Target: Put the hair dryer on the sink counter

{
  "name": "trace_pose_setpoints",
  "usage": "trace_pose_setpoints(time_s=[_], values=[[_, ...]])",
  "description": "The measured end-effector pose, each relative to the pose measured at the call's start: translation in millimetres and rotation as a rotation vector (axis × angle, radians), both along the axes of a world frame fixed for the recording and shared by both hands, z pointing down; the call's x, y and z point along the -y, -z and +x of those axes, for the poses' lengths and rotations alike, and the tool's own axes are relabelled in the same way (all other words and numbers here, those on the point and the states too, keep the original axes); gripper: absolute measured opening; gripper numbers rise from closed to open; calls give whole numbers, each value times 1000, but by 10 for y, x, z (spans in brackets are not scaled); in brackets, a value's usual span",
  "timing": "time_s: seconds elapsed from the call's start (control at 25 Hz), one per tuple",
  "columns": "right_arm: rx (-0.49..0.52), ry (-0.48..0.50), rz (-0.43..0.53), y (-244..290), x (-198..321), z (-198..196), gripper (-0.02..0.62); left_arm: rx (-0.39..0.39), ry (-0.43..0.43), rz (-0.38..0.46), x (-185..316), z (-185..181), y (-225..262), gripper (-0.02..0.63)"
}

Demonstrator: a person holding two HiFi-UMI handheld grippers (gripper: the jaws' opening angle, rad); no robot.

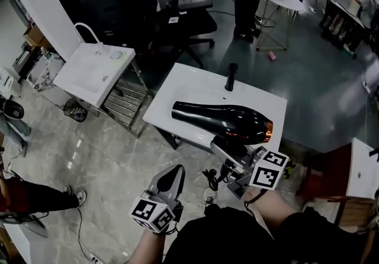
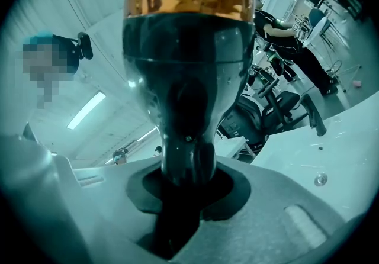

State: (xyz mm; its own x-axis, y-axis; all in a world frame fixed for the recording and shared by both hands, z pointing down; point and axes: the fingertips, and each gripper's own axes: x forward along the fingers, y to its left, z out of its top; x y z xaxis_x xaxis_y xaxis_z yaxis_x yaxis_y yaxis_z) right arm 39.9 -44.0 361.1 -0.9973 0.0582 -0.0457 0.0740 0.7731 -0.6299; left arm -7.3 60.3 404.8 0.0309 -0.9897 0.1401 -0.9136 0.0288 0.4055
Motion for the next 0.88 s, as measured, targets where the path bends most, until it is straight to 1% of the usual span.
trace_pose_setpoints(time_s=[0.24, 0.56, 0.76, 0.88], values=[[21, -16, 19, 243, 318, -24, 91, 18, -16, 24, 272, -26, 147, 3], [43, -52, 50, 413, 531, -15, 91, 46, -59, 45, 479, -29, 259, 3], [44, -97, 61, 437, 682, -115, 91, 52, -115, 35, 662, -128, 279, 3], [43, -129, 75, 459, 777, -192, 91, 46, -169, 37, 807, -198, 222, 3]])
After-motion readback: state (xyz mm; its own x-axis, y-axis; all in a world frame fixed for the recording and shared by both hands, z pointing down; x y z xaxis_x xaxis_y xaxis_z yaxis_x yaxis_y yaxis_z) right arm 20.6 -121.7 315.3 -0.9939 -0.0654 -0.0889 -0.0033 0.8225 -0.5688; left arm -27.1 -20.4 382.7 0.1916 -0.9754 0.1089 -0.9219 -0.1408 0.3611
